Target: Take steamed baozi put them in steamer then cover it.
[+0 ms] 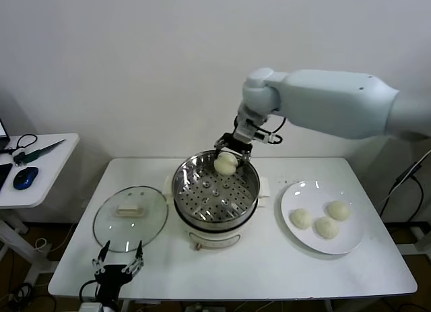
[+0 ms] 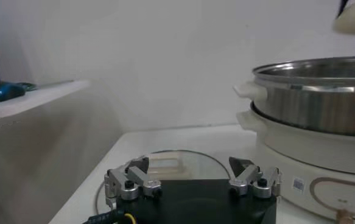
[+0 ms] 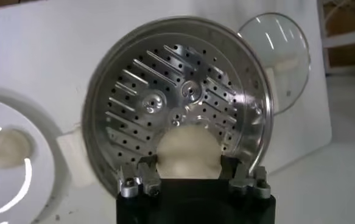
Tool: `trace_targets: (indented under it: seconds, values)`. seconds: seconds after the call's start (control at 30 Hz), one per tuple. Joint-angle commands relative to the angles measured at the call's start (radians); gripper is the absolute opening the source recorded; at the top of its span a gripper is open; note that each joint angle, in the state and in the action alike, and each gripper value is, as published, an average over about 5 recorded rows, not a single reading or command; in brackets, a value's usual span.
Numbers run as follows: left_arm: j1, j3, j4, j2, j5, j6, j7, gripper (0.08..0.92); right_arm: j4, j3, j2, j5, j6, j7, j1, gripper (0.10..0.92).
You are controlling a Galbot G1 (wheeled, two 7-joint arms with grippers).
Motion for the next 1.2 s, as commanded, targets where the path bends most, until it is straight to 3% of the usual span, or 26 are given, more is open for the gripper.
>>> trace_targets:
  seconds: [0.03,0.33,0.53,0.7,0.9,1.03,1.2]
  values:
    - [0.001,0.001,-0.001,-0.001,0.004,0.0,0.0,0.823,-0.214,0.032,0.112,-0.151,0.105,0.047,-0.145,0.704]
    - [-0.015,-0.004,0.023,-0.001,0.003,-0.002,-0.015,0.823,-0.442,0.056,0.193,-0.164,0.171,0.049,-0.236,0.704]
    - [-0.025,-0.009,0.031,0.001,-0.001,-0.001,-0.016,0.823,-0.516,0.061,0.234,-0.153,0.19,0.051,-0.265,0.711]
    - [-0.029,-0.013,0.034,0.003,-0.004,-0.001,-0.018,0.823,-0.525,0.051,0.249,-0.099,0.201,0.059,-0.264,0.797]
    - [-0.024,-0.015,0.026,0.003,-0.004,0.0,-0.018,0.823,-0.363,-0.028,0.182,0.117,0.165,0.003,-0.091,0.822]
    - [-0.02,-0.013,0.016,0.0,-0.002,0.002,-0.017,0.823,-0.188,-0.196,0.09,0.419,0.076,-0.094,0.129,0.823]
    - [-0.017,-0.008,0.008,-0.004,0.001,0.002,-0.017,0.823,0.105,-0.425,-0.187,0.725,-0.277,-0.16,0.346,0.823]
